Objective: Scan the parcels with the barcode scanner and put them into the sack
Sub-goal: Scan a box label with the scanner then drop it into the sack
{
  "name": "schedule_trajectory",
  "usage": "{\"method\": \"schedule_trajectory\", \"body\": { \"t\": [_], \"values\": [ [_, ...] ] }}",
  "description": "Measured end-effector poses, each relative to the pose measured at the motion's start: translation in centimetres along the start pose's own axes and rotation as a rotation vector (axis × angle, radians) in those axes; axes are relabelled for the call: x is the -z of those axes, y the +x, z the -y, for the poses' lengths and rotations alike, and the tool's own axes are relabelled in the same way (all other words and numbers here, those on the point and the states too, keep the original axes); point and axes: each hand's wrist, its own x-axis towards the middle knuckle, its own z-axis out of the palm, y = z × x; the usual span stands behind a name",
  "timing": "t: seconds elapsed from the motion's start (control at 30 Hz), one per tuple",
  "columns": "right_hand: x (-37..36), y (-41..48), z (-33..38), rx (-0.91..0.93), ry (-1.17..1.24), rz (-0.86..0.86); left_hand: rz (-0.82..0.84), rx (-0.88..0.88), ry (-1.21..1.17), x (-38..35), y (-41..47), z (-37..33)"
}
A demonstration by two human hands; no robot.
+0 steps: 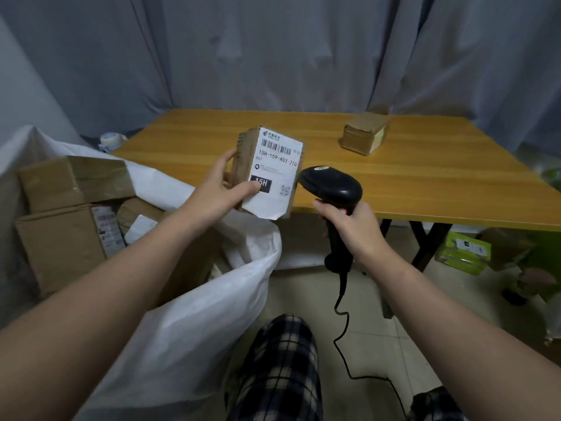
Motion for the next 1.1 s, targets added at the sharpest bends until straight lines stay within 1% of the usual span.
{"method": "schedule_trajectory", "body": {
  "t": [0.07,0.1,0.13,0.2,0.27,0.33,0.37,0.43,0.47,0.53,0.6,0.67,0.77,0.8,0.83,0.93,0.97,1.03,1.1],
  "values": [
    [-1.9,-0.2,-0.9,-0.073,-0.044,0.003,-0.003,0.005,0.096,3.0,-1.8,0.5],
    [-2.8,-0.2,-1.5,-0.123,-0.063,0.009,0.024,0.028,0.177,4.0,-2.6,0.9],
    [-3.6,-0.4,-2.0,-0.166,-0.076,0.023,0.075,0.057,0.263,4.8,-3.4,1.3],
    [-5.2,-0.8,-3.1,-0.232,-0.115,0.077,0.243,0.115,0.384,5.7,-4.7,2.7],
    [-6.5,-1.2,-4.1,-0.289,-0.216,0.109,0.394,0.182,0.547,6.1,-6.0,4.1],
    [-7.6,-1.4,-4.3,-0.344,-0.301,0.085,0.480,0.233,0.746,6.9,-6.8,5.1],
    [-7.8,-1.5,-4.1,-0.371,-0.287,0.062,0.496,0.268,0.786,7.4,-6.9,5.3],
    [-7.8,-1.4,-3.3,-0.408,-0.163,0.008,0.490,0.315,0.861,8.4,-6.9,5.1],
    [-7.6,-1.3,-2.7,-0.402,-0.105,-0.013,0.482,0.318,0.939,8.6,-6.7,4.6],
    [-7.4,-1.4,-1.2,-0.381,-0.040,-0.017,0.462,0.290,1.147,8.5,-6.1,3.4],
    [-7.8,-2.2,0.4,-0.343,0.050,0.035,0.443,0.237,1.276,8.2,-5.7,1.8],
    [-8.1,-2.8,1.3,-0.281,0.129,0.058,0.420,0.180,1.260,8.3,-4.9,0.6],
    [-7.5,-1.9,1.0,-0.273,0.178,-0.052,0.356,0.038,1.208,7.8,-3.3,0.0],
    [-7.1,-1.5,1.0,-0.281,0.171,-0.075,0.360,-0.001,1.206,7.3,-2.7,0.1],
    [-7.0,-1.2,0.9,-0.270,0.146,-0.063,0.363,-0.026,1.183,6.6,-2.1,0.3],
    [-7.1,-1.2,0.4,-0.233,0.042,0.062,0.306,-0.107,1.082,4.4,-0.5,0.7],
    [-7.0,-1.1,-0.1,-0.227,0.012,0.072,0.296,-0.137,1.065,3.7,0.1,0.6],
    [-6.2,-0.2,-0.9,-0.195,-0.052,0.039,0.298,-0.179,1.033,2.3,1.2,0.2],
    [-4.8,1.2,-1.4,-0.171,-0.042,-0.034,0.294,-0.213,1.003,0.7,2.4,-0.3]
  ]
}}
